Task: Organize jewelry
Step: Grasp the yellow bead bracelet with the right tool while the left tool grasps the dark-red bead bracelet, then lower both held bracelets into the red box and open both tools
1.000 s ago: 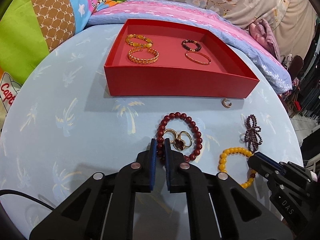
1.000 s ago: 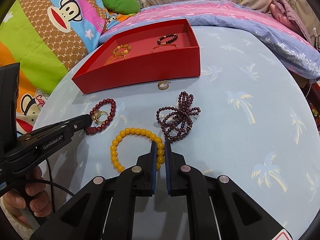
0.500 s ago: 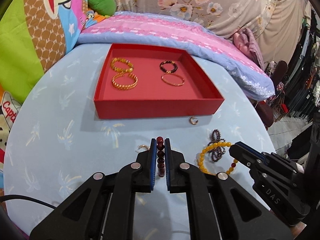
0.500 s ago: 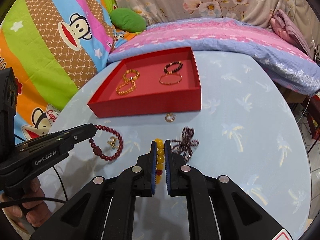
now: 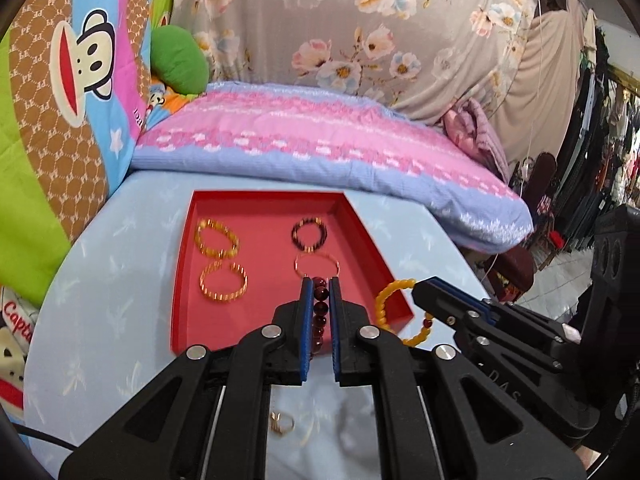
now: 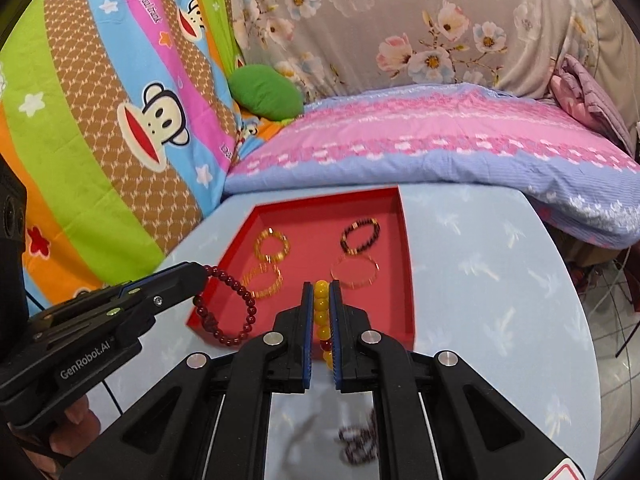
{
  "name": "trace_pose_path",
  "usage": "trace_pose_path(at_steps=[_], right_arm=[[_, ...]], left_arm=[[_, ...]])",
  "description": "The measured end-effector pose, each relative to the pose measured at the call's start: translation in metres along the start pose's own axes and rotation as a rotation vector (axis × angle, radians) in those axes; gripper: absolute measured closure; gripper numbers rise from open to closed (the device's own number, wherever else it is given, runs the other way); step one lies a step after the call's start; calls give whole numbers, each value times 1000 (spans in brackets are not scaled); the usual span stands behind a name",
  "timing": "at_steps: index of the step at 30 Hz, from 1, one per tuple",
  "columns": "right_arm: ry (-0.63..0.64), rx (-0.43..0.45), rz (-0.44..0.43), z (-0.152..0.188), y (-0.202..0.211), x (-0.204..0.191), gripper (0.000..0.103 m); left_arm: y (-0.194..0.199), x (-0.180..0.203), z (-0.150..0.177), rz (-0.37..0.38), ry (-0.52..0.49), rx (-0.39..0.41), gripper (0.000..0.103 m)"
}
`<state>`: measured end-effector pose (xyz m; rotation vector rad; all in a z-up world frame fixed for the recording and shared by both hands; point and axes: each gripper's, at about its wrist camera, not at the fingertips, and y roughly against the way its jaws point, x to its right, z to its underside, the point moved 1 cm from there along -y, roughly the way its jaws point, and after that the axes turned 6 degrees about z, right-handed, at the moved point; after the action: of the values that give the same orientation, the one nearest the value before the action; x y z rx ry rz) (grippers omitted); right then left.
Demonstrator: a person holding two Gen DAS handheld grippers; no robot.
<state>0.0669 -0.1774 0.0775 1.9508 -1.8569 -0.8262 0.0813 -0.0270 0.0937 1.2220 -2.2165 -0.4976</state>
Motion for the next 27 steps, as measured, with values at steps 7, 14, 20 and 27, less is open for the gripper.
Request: trace_pose_path(at_steps=[7, 14, 20, 27], right_arm=[[-31, -31, 17, -19, -50, 1, 95], [-61, -149, -23, 1, -93, 1, 95], [-20, -161, 58, 11, -103, 3, 95], [-4, -105, 123, 10, -91, 6, 68]], left_arm=[[-37, -32, -18, 17, 73, -27, 95], [-82, -69, 13, -64, 113, -151, 95], [-85, -78, 21, -154, 65, -150, 95], [-78, -90, 25, -228, 104, -119, 71]])
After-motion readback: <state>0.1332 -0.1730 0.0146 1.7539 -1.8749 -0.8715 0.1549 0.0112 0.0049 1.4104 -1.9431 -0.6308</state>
